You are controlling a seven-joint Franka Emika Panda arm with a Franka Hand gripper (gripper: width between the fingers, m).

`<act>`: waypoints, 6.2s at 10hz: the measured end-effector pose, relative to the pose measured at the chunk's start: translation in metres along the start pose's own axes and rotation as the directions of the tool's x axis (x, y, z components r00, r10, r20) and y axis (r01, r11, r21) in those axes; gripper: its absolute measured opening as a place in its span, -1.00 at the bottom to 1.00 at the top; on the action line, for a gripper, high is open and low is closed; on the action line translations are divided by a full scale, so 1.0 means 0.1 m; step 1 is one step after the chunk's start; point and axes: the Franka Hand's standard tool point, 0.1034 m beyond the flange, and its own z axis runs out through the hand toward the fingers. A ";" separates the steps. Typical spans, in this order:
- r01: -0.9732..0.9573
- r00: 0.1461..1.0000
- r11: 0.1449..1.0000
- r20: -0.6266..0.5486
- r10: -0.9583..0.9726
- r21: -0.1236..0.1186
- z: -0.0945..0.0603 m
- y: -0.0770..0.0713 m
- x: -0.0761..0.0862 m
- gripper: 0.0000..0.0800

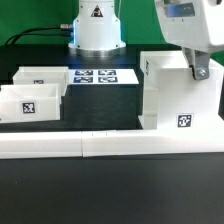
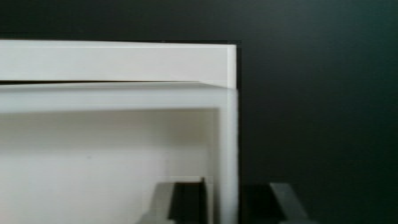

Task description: Assemble drawer

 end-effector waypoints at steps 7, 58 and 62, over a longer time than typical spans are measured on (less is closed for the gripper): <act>0.029 1.000 1.000 0.001 -0.029 -0.001 0.01 0.00 -0.03 0.60; 0.968 -0.158 -0.195 0.217 -0.963 -0.157 0.23 1.89 2.20 0.62; 0.969 -0.153 -0.190 0.217 -0.964 -0.158 0.25 1.89 2.18 0.33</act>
Offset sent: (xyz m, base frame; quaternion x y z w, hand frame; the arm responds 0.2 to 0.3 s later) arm 0.0000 0.0000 0.0000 0.0000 0.0000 0.0000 1.0000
